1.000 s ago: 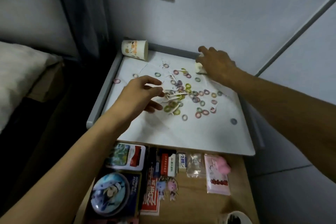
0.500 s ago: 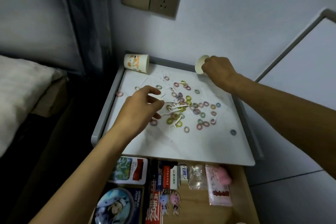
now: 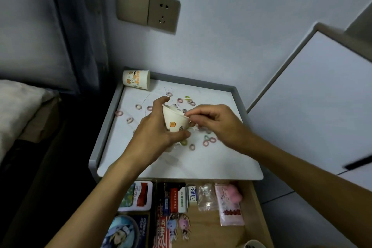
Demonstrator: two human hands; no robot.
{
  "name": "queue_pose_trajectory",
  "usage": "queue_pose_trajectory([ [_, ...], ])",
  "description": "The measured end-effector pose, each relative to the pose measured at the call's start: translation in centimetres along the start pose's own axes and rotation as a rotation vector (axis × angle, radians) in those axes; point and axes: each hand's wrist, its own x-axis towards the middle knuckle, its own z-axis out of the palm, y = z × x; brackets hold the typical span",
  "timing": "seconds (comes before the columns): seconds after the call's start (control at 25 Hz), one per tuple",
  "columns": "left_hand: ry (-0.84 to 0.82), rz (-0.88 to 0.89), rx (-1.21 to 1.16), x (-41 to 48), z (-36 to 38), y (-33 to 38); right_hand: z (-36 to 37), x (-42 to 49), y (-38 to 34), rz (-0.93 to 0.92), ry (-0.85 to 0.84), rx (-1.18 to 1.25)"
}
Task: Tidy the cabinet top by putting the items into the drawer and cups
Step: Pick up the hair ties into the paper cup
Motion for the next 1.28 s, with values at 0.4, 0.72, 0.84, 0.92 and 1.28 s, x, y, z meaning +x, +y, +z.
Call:
queue_pose_trajectory([
  [0.4, -0.016, -0.037, 0.106, 0.5, -0.1, -1.2, -11.9, 4.0, 19.8, 0.465, -0.058, -0.816],
  [0.72, -0.01, -0.008, 0.151, 1.2, -0.3, -1.9, -10.4, 5.8, 20.3, 0.274, 0.114, -0.681],
  [0.84, -0.017, -0.009, 0.157, 1.3, -0.1, -1.8, -9.8, 6.3, 20.4, 0.277, 0.142, -0.662],
  [0.92, -0.023, -0.01, 0.17, 1.3, 0.1, -1.8, -9.3, 6.6, 20.5, 0.322, 0.186, -0.674],
  [1.28, -0.021, -0.006, 0.161, 1.2, 0.0, -1.6, -7.8, 7.3, 19.7, 0.436, -0.051, -1.242],
])
